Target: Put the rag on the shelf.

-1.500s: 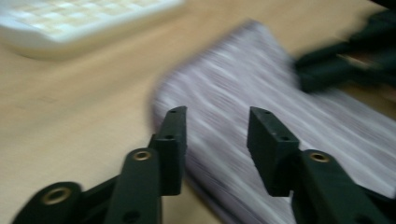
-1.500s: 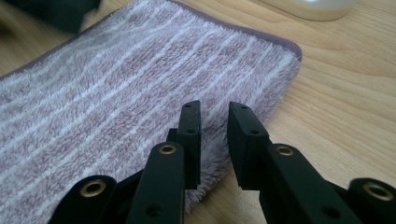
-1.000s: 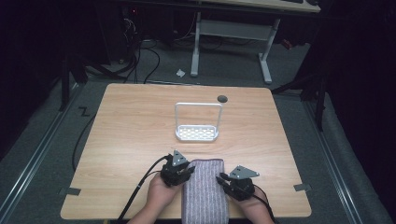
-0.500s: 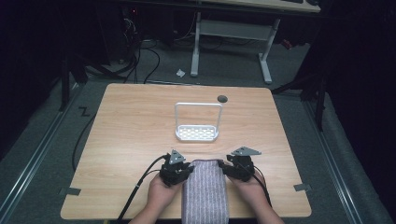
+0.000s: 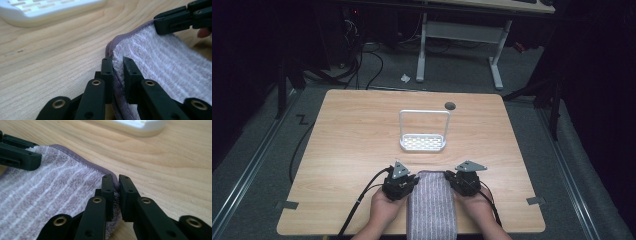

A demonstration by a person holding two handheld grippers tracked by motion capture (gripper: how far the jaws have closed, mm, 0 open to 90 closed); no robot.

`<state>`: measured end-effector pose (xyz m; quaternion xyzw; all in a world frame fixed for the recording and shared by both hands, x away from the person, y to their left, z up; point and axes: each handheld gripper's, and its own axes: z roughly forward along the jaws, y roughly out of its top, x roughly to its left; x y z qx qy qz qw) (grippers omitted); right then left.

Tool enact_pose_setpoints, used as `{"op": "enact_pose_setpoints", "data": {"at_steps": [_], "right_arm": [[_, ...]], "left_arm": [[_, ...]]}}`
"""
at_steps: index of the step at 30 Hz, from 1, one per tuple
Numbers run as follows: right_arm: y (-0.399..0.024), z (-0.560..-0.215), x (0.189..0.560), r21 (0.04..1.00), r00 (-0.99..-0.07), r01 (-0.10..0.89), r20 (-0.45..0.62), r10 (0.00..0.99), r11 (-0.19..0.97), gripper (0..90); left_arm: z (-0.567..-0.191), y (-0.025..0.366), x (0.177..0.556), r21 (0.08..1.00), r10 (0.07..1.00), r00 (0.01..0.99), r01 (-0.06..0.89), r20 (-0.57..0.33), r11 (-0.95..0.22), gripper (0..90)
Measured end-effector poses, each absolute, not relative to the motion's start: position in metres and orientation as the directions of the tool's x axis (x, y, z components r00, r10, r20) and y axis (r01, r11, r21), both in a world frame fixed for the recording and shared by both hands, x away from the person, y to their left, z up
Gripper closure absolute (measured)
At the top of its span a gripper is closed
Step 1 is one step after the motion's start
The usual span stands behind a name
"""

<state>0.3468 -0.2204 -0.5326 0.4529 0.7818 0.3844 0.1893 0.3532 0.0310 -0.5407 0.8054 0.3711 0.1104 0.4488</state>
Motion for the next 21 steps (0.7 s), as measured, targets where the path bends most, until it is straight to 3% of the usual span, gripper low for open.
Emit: {"op": "enact_pose_setpoints", "data": {"at_steps": [21], "right_arm": [[-0.206, -0.511, 0.316, 0.906, -0.494, 0.362, -0.012, 0.870, 0.218, 84.0]], "left_arm": [[-0.510, 0.041, 0.321, 0.927, 0.737, 0.666, 0.340, -0.117, -0.161, 79.6]]}}
